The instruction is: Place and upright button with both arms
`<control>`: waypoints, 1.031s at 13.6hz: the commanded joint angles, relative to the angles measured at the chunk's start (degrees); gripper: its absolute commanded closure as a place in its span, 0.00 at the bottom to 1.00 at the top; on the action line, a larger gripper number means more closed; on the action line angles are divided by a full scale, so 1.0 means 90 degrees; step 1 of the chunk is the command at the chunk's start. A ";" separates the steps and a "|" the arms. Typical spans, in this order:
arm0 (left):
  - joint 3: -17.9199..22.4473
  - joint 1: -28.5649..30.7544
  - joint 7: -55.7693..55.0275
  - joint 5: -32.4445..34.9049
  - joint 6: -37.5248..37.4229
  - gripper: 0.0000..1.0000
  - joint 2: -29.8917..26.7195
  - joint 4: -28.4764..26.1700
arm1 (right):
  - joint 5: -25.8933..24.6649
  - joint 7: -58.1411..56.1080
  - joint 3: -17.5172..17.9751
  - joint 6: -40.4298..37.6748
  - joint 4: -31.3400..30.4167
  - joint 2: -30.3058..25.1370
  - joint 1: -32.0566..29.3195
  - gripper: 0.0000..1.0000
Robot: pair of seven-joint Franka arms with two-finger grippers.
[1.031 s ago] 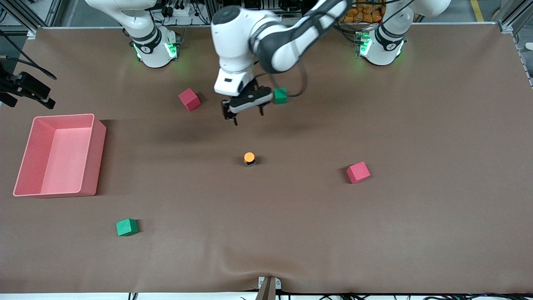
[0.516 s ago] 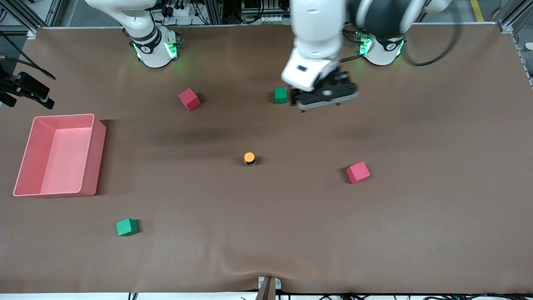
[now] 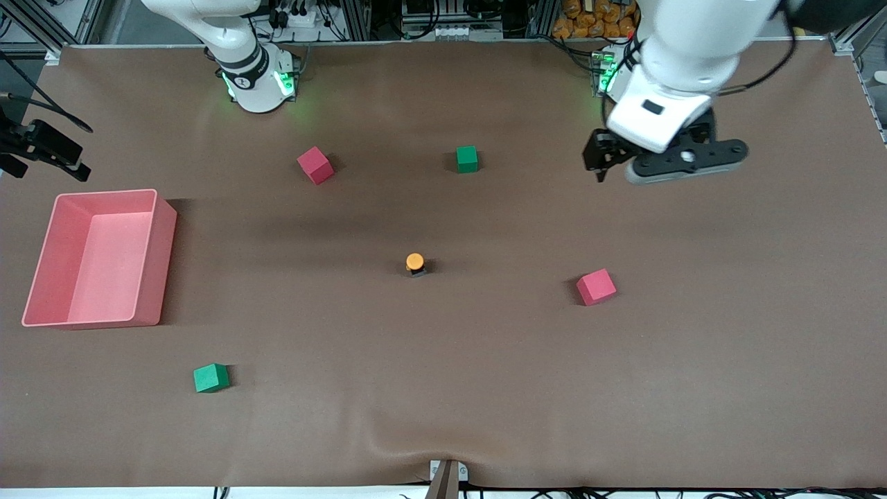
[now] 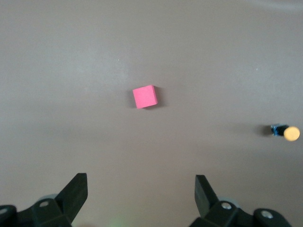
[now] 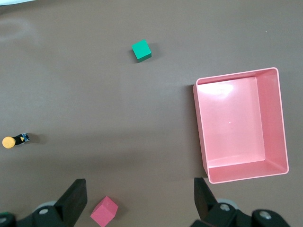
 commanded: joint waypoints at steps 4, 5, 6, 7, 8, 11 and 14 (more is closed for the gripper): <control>-0.0077 0.1499 0.1712 -0.0884 0.0197 0.00 -0.0641 -0.0832 | -0.0061 -0.0061 -0.0002 -0.0005 -0.0100 -0.0103 0.0010 0.00; -0.0077 0.1636 0.1790 -0.0885 0.0518 0.00 -0.0904 -0.1270 | -0.0061 -0.0061 -0.0002 -0.0005 -0.0100 -0.0113 0.0010 0.00; -0.0077 0.1801 0.1829 -0.0943 0.0927 0.00 -0.1206 -0.1806 | -0.0061 -0.0061 -0.0002 -0.0005 -0.0100 -0.0103 0.0010 0.00; -0.0077 0.1890 0.1830 -0.1118 0.1279 0.00 -0.1451 -0.2207 | -0.0061 -0.0061 -0.0002 -0.0005 -0.0100 -0.0113 0.0000 0.00; -0.0048 0.1900 0.1830 -0.1129 0.1447 0.00 -0.1560 -0.2424 | -0.0061 -0.0061 -0.0002 -0.0005 -0.0100 -0.0113 0.0010 0.00; 0.0020 0.2086 0.2403 -0.1042 0.1303 0.00 -0.1357 -0.2126 | -0.0061 -0.0061 -0.0002 -0.0005 -0.0100 -0.0113 0.0010 0.00; 0.0030 0.2311 0.2445 -0.0730 0.1302 0.00 -0.1248 -0.1841 | -0.0061 -0.0061 -0.0002 -0.0005 -0.0100 -0.0113 0.0010 0.00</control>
